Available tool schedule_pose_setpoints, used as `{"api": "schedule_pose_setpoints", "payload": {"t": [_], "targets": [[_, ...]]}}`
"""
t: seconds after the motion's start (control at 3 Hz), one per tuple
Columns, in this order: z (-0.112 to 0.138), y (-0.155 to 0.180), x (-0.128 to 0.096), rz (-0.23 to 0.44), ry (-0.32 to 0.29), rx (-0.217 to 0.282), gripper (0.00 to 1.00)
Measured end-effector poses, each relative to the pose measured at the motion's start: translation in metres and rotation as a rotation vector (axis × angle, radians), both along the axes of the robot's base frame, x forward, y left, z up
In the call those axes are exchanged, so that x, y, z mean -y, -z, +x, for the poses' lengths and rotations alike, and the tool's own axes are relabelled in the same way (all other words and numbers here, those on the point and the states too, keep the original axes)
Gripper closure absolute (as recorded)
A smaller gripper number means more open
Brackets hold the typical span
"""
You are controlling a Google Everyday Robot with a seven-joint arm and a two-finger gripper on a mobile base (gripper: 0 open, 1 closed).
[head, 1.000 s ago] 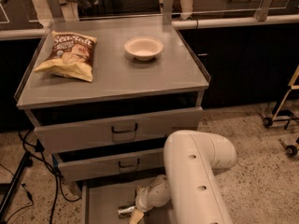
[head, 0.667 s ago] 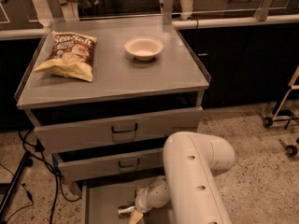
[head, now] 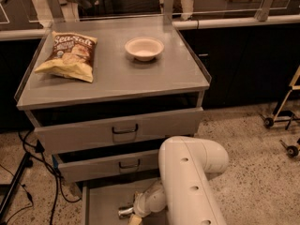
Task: Pick redbull can from bottom drawer and place on counter
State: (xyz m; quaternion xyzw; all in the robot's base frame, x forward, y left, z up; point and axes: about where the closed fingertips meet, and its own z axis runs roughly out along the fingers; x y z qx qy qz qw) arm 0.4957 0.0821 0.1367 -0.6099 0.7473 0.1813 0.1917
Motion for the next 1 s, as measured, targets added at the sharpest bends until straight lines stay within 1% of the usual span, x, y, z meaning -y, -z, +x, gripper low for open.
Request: {"api": "schedule_pose_setpoints", "payload": {"t": [0.33, 0.67, 1.0], "targets": [[-0.0047, 0.0123, -0.0049, 0.003, -0.010, -0.004, 0.00], [-0.0048, 0.0124, -0.0050, 0.003, -0.010, -0.004, 0.19], [-0.0049, 0.0125, -0.0050, 0.003, -0.010, -0.004, 0.42]]}}
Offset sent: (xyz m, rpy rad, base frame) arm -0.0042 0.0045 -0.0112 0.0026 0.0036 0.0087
